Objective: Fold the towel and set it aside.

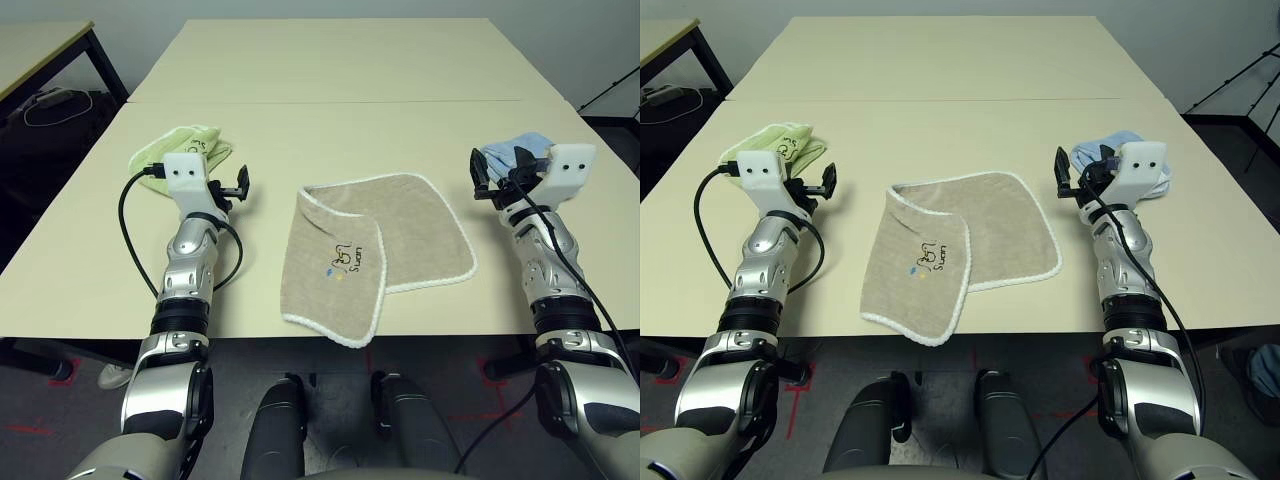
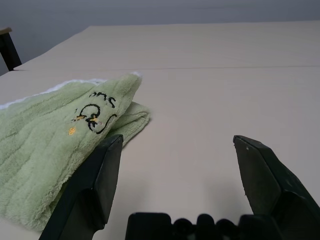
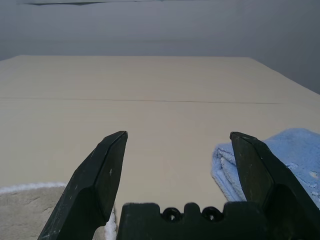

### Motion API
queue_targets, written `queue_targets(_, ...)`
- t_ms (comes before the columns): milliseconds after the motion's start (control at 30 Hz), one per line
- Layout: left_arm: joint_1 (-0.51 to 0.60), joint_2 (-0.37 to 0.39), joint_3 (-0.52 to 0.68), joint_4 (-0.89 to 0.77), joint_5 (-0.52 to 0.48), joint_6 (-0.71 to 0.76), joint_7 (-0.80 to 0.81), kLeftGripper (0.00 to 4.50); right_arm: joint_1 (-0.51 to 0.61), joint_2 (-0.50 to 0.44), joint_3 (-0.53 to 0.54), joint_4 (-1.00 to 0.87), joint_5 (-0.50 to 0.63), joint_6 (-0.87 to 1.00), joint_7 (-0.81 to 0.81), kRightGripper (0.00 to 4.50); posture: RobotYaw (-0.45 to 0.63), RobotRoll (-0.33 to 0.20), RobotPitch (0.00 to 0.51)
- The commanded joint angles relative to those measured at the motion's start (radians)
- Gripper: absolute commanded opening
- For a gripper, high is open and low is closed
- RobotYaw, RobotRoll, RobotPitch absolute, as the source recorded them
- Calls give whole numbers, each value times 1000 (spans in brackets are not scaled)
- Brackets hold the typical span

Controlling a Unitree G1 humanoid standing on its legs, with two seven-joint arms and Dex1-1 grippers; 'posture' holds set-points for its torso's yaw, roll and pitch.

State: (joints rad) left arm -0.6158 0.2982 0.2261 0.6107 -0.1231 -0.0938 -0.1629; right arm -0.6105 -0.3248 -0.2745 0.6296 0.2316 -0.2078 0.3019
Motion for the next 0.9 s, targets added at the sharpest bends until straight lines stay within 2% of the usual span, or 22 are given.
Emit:
queue_targets(33, 26, 8, 2, -11, -10, 17, -13, 4467, -2, -8, -10, 23, 3, -11, -4, 4500, -34, 0, 103)
queue_targets(267, 29, 36, -12, -31, -33, 59, -117, 4467, -9, -13, -9, 33, -1, -12, -5, 4500, -33, 0, 104)
queue_targets(400, 35, 101, -38, -30, -64, 82, -306, 4467, -16, -22, -7, 44, -1, -11, 5, 4500, -24, 0, 106)
queue_targets(600, 16, 196, -12, 1, -159, 121, -551, 4467, -22, -28, -1, 55, -1, -9, 18, 4500, -18, 0, 109)
queue_targets(700, 6, 243, -29, 24, -171, 134, -667, 4467, -22, -31, -1, 58, -1, -4, 25, 4500, -17, 0, 114)
queue_targets(900, 15, 254, -45, 18, -184, 158, -784, 4467, -40, -41, 1, 70, -6, 2, 32, 4500, -50, 0, 119)
